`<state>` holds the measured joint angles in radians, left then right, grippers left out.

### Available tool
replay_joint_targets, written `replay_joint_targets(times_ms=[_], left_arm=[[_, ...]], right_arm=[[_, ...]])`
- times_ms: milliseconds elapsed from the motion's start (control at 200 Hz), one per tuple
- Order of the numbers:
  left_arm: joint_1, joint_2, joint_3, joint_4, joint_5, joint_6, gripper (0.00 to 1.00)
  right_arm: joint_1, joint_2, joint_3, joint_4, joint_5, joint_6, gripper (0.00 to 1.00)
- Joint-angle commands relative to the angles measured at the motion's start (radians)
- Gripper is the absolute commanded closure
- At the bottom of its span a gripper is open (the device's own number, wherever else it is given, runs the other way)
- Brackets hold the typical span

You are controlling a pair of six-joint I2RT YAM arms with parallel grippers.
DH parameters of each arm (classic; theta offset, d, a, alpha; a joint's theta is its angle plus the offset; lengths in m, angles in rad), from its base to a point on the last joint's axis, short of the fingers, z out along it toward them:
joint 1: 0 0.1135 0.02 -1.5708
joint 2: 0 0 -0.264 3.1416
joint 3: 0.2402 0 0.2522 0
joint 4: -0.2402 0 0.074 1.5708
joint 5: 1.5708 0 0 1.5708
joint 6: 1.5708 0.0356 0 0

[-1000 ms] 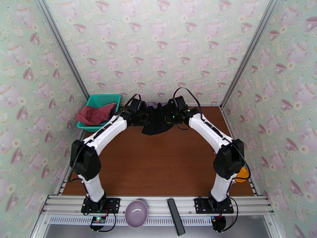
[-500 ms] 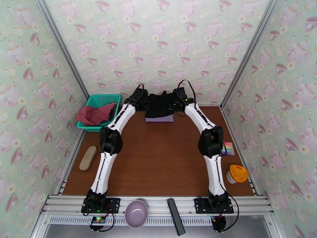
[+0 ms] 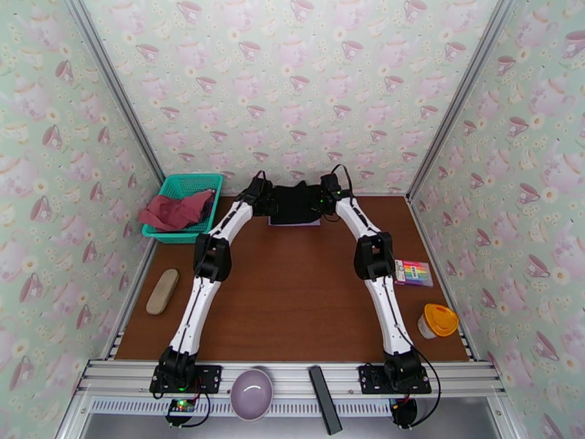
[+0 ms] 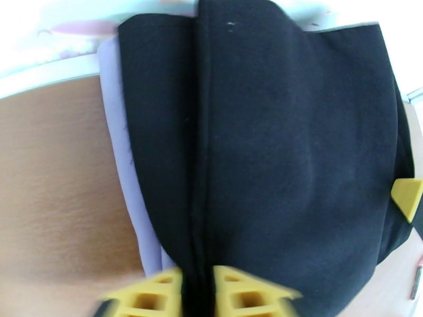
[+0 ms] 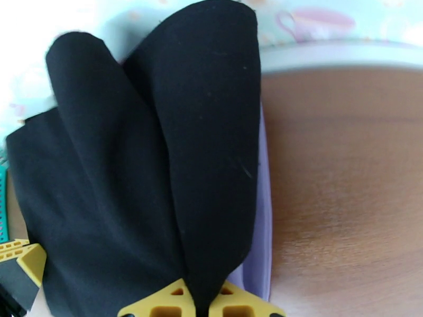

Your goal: Fold and stack the mixed laundry pile

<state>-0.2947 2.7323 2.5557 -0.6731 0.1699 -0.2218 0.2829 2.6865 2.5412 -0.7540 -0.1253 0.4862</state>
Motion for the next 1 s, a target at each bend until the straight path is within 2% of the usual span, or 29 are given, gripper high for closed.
replay_joint_targets(times_ms=[0, 135, 240, 361, 406, 426, 441, 581, 656, 711, 781, 836, 882, 997], left_arm=[[0.015, -0.003, 0.038, 0.059, 0.048, -0.007, 0.41], [0.015, -0.086, 0.014, 0.108, 0.121, 0.023, 0.27], [0.015, -0.207, -0.04, 0.149, 0.128, 0.034, 0.19], [0.014, -0.405, -0.143, 0.159, 0.102, 0.077, 0.08], [0.014, -0.494, -0.234, 0.18, 0.089, 0.098, 0.04], [0.015, -0.542, -0.276, 0.194, 0.088, 0.109, 0.01], [0.013, -0.58, -0.314, 0.206, 0.062, 0.116, 0.0], [0.028, -0.941, -0.7, 0.374, -0.024, 0.182, 0.0], [0.064, -1.102, -0.92, 0.494, -0.039, 0.154, 0.0], [0.113, -1.185, -1.028, 0.522, -0.04, 0.102, 0.0], [0.206, -1.2, -1.025, 0.395, -0.022, 0.027, 0.05], [0.282, -1.163, -0.98, 0.26, -0.025, -0.006, 0.11], [0.336, -1.117, -0.944, 0.173, -0.028, -0.037, 0.14], [0.446, -0.983, -0.872, 0.083, 0.007, -0.105, 0.17]], right_arm=[[-0.009, -0.001, 0.012, 0.008, 0.021, 0.034, 0.7], [-0.01, -0.059, -0.005, 0.012, 0.055, 0.015, 0.46], [-0.011, -0.155, -0.063, 0.011, 0.092, -0.021, 0.37], [-0.011, -0.354, -0.286, 0.073, 0.133, -0.075, 0.31], [-0.011, -0.453, -0.405, 0.122, 0.14, -0.091, 0.29], [-0.01, -0.5, -0.47, 0.148, 0.142, -0.098, 0.19], [-0.011, -0.535, -0.516, 0.168, 0.144, -0.102, 0.17], [-0.01, -0.857, -0.911, 0.337, 0.156, -0.138, 0.11], [-0.01, -0.97, -1.06, 0.382, 0.139, -0.143, 0.02], [-0.01, -1.011, -1.115, 0.377, 0.105, -0.144, 0.01], [-0.01, -1.018, -1.142, 0.35, 0.007, -0.16, 0.04], [-0.01, -1.005, -1.151, 0.337, -0.083, -0.162, 0.11], [-0.005, -1.0, -1.173, 0.356, -0.141, -0.159, 0.12], [0.019, -1.015, -1.24, 0.445, -0.171, -0.142, 0.1]])
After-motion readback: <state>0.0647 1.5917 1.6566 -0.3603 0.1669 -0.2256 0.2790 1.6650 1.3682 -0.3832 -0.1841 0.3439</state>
